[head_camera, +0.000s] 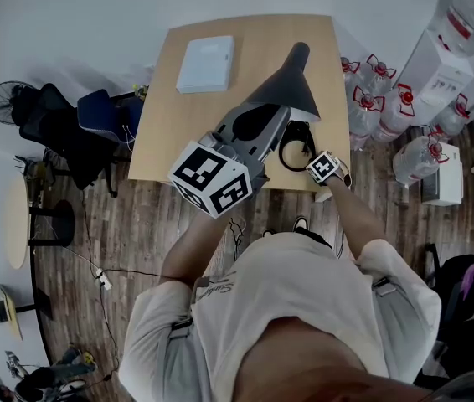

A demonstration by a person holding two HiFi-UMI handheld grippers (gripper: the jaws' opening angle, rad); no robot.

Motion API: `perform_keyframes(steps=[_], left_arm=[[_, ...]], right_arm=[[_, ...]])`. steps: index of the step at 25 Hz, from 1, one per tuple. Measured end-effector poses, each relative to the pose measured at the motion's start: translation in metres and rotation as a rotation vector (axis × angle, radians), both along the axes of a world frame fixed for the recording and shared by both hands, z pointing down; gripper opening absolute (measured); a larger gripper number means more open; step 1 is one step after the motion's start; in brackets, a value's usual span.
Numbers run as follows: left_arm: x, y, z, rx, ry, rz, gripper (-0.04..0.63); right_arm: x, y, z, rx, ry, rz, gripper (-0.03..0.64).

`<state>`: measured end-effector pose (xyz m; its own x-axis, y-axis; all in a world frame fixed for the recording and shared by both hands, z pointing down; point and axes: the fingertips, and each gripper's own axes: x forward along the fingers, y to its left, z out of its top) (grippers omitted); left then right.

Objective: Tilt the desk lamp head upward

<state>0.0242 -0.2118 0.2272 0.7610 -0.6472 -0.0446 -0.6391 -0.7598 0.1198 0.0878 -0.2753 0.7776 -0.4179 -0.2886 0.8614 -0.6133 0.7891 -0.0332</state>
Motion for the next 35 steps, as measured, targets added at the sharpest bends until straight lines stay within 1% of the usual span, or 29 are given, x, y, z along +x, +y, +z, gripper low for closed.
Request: perform_keyframes(steps=[2,5,7,10,14,17,20,23,26,29,32,35], left_arm=[[-0.001,0.001,0.001,0.006,0.004,-0.001,0.015],[-0.002,0.004,0.005,0.017,-0.009,-0.004,0.017],[-0.004,0.006,0.009,0.011,-0.011,0.007,0.017],[-0.013,0.011,0.015,0.002,-0.003,0.013,0.017],[-0.023,0.022,0.026,-0.002,0.006,0.026,0.017],[-0.027,0.030,0.042,-0.022,0.006,0.047,0.015],[-0.027,0.040,0.065,-0.044,-0.016,0.074,0.017],[-0.021,0.053,0.091,-0.047,-0.070,0.089,0.017],[-0.011,0.067,0.114,-0.063,-0.119,0.094,0.017],[-0.003,0.079,0.131,-0.083,-0.152,0.079,0.017],[0.003,0.084,0.140,-0.106,-0.164,0.040,0.017],[0.005,0.091,0.151,-0.145,-0.166,-0.010,0.017]], right_arm=[[0.000,0.000,0.000,-0.002,0.000,-0.005,-0.005],[0.005,0.001,0.002,-0.030,-0.015,0.039,-0.005],[0.006,0.001,0.001,-0.032,-0.030,0.065,-0.005],[0.006,0.005,-0.007,-0.006,-0.041,0.094,-0.005],[0.007,0.020,-0.022,0.015,-0.065,0.098,-0.005],[0.010,0.034,-0.041,0.040,-0.089,0.105,-0.005],[0.014,0.052,-0.062,0.071,-0.107,0.106,-0.005],[0.017,0.071,-0.083,0.096,-0.132,0.113,-0.005],[0.015,0.091,-0.111,0.127,-0.185,0.117,-0.005],[0.012,0.110,-0.148,0.166,-0.264,0.103,-0.005],[0.010,0.122,-0.194,0.244,-0.344,0.075,-0.005],[0.011,0.136,-0.241,0.348,-0.399,0.038,-0.005]])
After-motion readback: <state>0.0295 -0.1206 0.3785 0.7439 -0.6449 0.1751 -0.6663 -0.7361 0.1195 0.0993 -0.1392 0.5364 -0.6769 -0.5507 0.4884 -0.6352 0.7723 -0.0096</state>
